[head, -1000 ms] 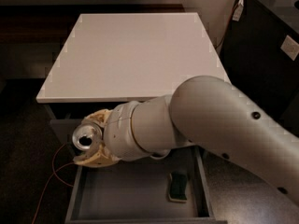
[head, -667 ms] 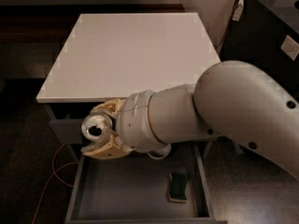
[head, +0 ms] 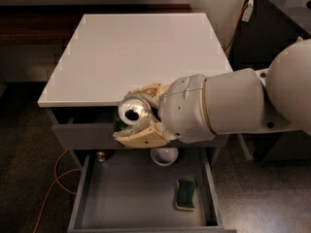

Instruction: Pick green can from middle drawer and place on counter

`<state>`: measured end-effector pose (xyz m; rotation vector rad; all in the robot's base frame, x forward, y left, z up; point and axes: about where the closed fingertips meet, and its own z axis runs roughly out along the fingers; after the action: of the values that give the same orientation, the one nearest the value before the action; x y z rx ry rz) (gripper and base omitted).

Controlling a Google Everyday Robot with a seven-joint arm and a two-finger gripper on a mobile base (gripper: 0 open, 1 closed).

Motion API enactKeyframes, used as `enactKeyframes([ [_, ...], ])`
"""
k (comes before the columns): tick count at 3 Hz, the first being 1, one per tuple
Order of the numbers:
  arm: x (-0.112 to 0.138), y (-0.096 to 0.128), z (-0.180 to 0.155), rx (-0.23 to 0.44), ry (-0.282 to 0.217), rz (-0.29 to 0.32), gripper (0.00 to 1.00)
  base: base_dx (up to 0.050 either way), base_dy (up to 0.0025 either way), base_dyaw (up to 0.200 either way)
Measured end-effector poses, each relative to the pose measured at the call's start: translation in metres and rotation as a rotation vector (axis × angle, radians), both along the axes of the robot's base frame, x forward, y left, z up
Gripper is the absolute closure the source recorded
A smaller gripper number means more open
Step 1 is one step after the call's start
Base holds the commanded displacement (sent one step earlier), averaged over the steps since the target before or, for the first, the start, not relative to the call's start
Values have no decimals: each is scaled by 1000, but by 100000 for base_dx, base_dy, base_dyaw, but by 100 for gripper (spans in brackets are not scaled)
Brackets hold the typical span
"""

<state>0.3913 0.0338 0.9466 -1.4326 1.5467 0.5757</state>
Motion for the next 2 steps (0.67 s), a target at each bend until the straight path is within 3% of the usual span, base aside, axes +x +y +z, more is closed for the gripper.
enactKeyframes([
  [1, 0, 0, 0, 0, 0, 0, 100, 0, 0, 0],
  [2, 8, -12, 9, 42, 78, -21, 100, 0, 0, 0],
])
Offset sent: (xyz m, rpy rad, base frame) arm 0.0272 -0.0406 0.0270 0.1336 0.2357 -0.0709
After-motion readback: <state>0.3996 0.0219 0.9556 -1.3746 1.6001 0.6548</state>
